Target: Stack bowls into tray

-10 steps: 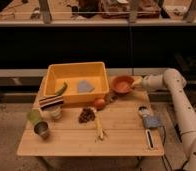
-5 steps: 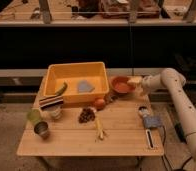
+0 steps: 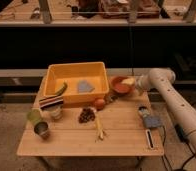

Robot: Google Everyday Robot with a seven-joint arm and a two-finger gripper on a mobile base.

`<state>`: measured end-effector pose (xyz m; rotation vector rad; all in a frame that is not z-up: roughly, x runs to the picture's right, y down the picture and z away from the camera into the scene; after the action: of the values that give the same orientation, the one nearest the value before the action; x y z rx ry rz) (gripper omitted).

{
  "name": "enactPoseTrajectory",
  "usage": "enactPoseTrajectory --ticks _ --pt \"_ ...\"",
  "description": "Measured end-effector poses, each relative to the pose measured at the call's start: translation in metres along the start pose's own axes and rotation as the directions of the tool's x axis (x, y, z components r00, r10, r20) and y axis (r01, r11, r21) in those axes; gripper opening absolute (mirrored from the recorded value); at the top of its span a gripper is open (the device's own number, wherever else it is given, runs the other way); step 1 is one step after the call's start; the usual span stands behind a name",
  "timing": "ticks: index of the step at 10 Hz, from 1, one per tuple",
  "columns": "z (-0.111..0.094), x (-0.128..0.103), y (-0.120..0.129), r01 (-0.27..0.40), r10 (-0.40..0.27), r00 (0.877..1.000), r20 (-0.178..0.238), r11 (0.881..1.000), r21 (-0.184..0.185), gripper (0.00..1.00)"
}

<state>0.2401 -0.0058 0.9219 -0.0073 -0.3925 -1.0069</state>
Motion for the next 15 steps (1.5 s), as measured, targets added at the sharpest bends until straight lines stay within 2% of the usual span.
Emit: enactPoseTrajectory --ticks 4,5,6,7,8,10,12,13,15 --pt "0.015 0.01 0.012 -0.087 0.086 0.996 -0.012 0.992 -0.097 0.8" --pt "0.019 0.01 0.013 -0.092 0.091 0.996 -0.011 0.989 -0.116 0.76" --pt "0.022 0.009 0.014 -0.091 0.091 0.996 -0.009 0.988 -0.128 0.7" --pt "0.026 0.007 0.016 -0.091 0.091 0.996 -0.005 0.985 -0.145 0.55" --pt "0.029 0.005 0.018 -0.091 0.092 0.996 -0.001 0.984 -0.152 0.47" --pt "0.032 0.001 0.021 -0.092 0.094 0.996 0.006 0.983 -0.16 0.28" --pt "0.026 -0.002 0.023 -0.096 0.098 0.995 0.006 0.986 -0.139 0.07" --pt "0.019 -0.003 0.022 -0.093 0.095 0.995 0.006 0.988 -0.124 0.01" --pt "0.003 -0.002 0.021 -0.105 0.106 0.994 0.004 0.991 -0.086 0.0"
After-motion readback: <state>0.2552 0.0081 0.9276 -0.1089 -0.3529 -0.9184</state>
